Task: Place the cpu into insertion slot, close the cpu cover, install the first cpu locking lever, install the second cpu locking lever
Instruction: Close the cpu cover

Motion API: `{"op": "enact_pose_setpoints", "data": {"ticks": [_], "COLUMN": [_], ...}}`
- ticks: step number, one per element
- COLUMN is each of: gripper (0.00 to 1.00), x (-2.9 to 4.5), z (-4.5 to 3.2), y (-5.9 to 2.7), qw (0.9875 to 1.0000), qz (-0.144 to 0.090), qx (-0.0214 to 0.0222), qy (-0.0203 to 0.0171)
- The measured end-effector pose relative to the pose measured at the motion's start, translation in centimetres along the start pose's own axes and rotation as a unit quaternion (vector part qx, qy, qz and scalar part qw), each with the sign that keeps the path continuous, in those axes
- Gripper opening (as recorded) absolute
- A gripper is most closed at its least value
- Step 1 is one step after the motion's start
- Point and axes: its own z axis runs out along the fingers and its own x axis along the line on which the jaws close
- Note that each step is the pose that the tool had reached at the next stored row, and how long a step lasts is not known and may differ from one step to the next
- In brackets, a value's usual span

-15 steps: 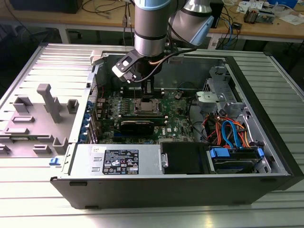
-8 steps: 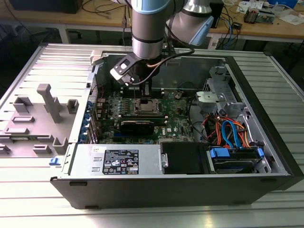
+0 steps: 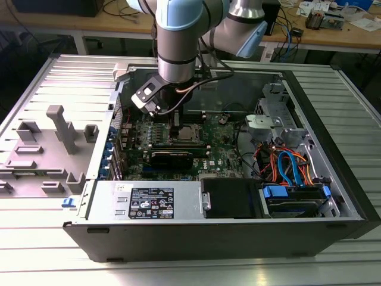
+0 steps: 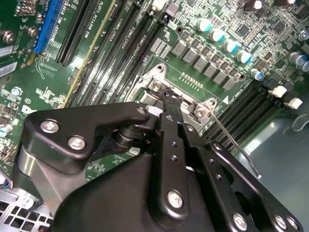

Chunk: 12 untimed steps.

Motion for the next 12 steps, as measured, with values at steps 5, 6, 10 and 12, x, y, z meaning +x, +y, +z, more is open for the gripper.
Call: {"op": "enact_pose_setpoints", "data": {"ticks": [5, 6, 10, 12], "gripper": [0.11, 0.11, 0.11, 0.11], "x": [0.00, 0.00, 0.00, 0.00], "z": [0.36, 0.39, 0.56, 0.52], "y": [-0.03, -0.04, -0.04, -0.04], "qw": [1.0000, 1.0000, 1.0000, 1.0000], "qz": [0.000, 0.000, 0.000, 0.000], "qx": [0.0007, 0.0008, 0.0014, 0.0013], "qy": [0.0000, 0.0000, -0.0001, 0.0001]}}
